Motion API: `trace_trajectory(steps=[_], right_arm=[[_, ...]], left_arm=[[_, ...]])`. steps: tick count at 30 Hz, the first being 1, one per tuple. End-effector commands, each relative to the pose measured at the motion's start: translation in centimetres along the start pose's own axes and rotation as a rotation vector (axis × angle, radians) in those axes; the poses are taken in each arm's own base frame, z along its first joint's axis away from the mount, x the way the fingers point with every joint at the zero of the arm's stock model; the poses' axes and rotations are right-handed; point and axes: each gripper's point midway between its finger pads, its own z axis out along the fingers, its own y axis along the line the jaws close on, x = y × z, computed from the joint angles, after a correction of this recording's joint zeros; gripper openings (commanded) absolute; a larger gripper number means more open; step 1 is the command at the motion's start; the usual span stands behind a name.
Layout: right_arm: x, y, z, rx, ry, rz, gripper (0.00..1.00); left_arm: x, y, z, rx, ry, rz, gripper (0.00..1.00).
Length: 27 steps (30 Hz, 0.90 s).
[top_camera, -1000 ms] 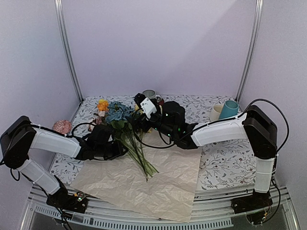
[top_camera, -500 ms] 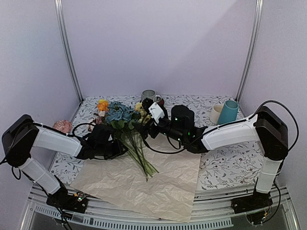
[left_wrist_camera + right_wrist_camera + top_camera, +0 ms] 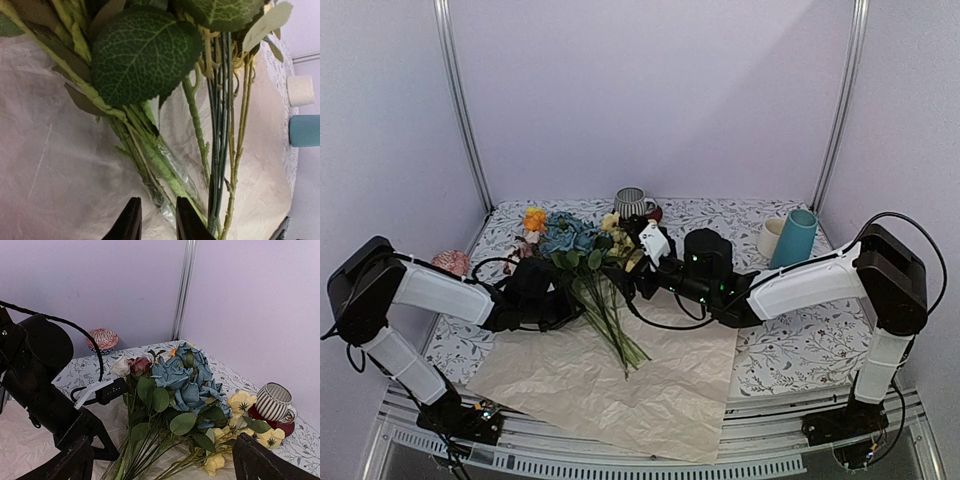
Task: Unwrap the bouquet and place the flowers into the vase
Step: Pick up the fake flower from the flattened wrapping paper.
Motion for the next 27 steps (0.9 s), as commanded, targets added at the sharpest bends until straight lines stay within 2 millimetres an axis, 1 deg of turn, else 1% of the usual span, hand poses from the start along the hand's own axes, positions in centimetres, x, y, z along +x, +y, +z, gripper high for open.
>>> trace_trajectory(steps=[1,8,12,15,17,27], right_arm=[[-2.0,-0.4,-0.8,0.005,-0.059,0.018,0.99],[-1.9,-0.5,-1.3,0.008,-0.058,0.026,0.99],[-2.0,-0.4,-1.5,0.006,-0.062,0.028,0.99],[-2.2,-0.4,-1.6,0.006,-0.066,0.028,0.99],[-2.2,-0.5,-1.7,0.007,-0.067,0.026,0.99],[-2.4,-0.5,-1.8,0.011,-0.07,0.03,0.99]], left_arm=[[-1.3,-0.2,0.5,0.003,-0.036,-0.054,0.26],[-0.9,-0.4,1.4,0.033,-0.01,-0.076,0.24],[-1.0,-0.1,1.2,0.026,-0.019,-0.08,0.15],[-1.4,0.2,0.4,0.016,-0.046,-0.092,0.1],[-1.9,0.1,-0.4,0.019,-0.071,-0.096,0.08],[-2.9,0.9,-3.7,0.001,-0.151,-0.101,0.06]])
